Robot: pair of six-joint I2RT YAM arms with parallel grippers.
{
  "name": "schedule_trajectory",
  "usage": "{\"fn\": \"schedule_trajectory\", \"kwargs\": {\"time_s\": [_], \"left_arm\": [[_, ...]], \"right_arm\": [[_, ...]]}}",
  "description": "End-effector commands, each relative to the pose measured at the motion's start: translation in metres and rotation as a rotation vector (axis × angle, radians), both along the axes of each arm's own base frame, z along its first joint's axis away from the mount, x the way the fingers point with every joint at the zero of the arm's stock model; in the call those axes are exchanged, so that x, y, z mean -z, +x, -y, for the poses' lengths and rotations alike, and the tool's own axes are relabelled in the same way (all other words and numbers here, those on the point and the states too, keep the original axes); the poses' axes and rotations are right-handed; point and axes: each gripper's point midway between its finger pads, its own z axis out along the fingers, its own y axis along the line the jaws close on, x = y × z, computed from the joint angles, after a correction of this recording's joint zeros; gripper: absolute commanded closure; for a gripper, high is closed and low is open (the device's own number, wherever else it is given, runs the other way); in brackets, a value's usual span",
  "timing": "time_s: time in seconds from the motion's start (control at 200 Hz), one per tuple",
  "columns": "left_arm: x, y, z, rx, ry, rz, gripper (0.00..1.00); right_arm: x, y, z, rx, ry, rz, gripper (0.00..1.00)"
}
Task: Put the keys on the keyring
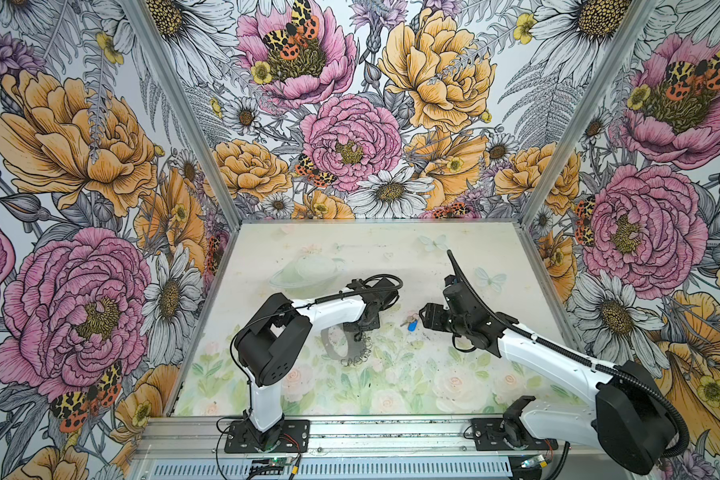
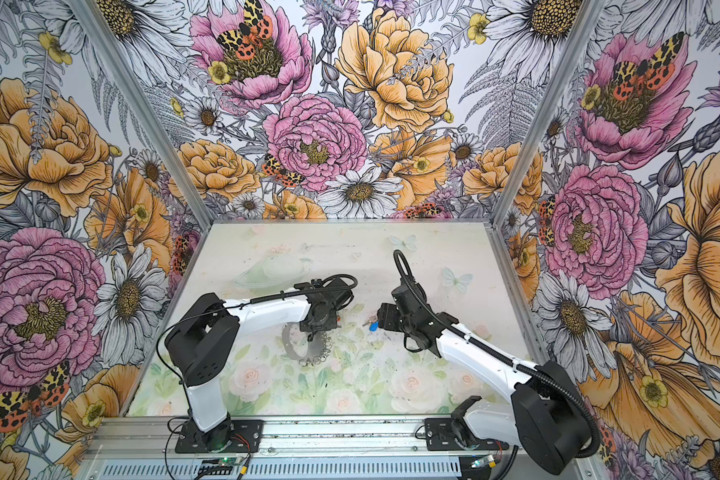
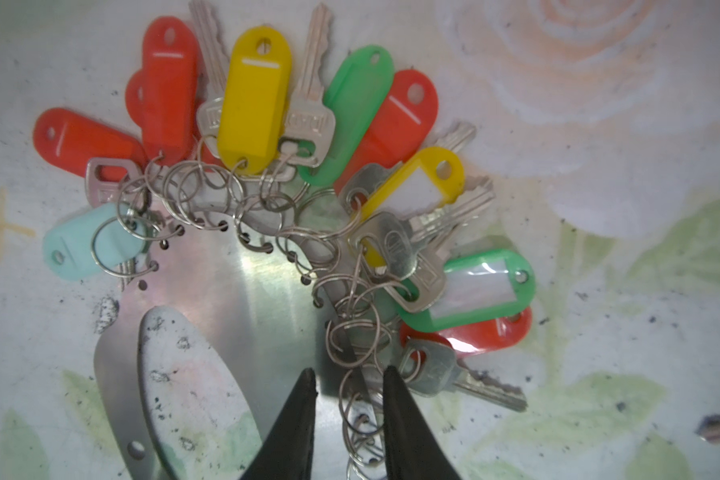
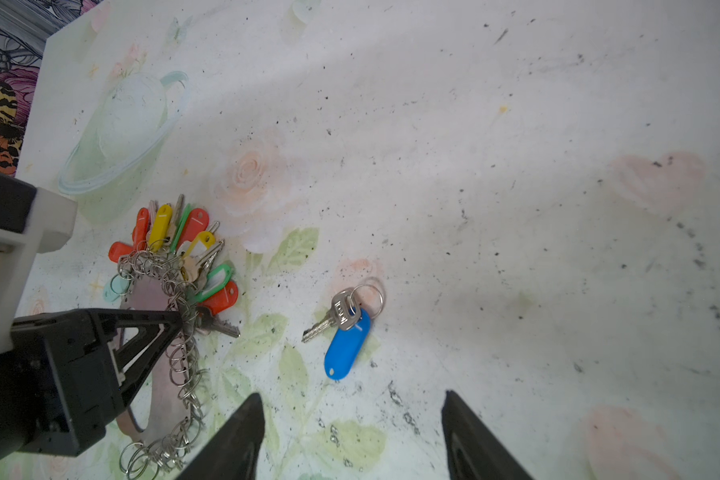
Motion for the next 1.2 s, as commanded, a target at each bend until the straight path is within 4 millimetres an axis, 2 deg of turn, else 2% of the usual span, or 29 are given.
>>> {"fn": "schedule_trajectory", "kwargs": {"time_s": [0.0, 0.24, 0.781, 1.196], "left_arm": [[0.003, -0.003, 0.002, -0.013, -0.007, -0.006, 0.70], [0.009, -0.003, 0.005, -0.013, -0.021, -0.014, 0.74], [0.016, -0.005, 0.004, -0.023, -0.033, -0.035, 0.74], [0.012, -0.001, 0.003, -0.023, -0.031, -0.016, 0.85]], "right_arm": [[-0.006, 0.004, -0.007, -0.018, 0.013, 0.024, 0.32], [-0.005, 0.003, -0.007, -0.020, 0.016, 0.021, 0.32], [-0.007, 0.003, -0.008, -0.021, 0.020, 0.022, 0.32], [-0.007, 0.004, -0.009, -0.023, 0.021, 0.021, 0.32]]}}
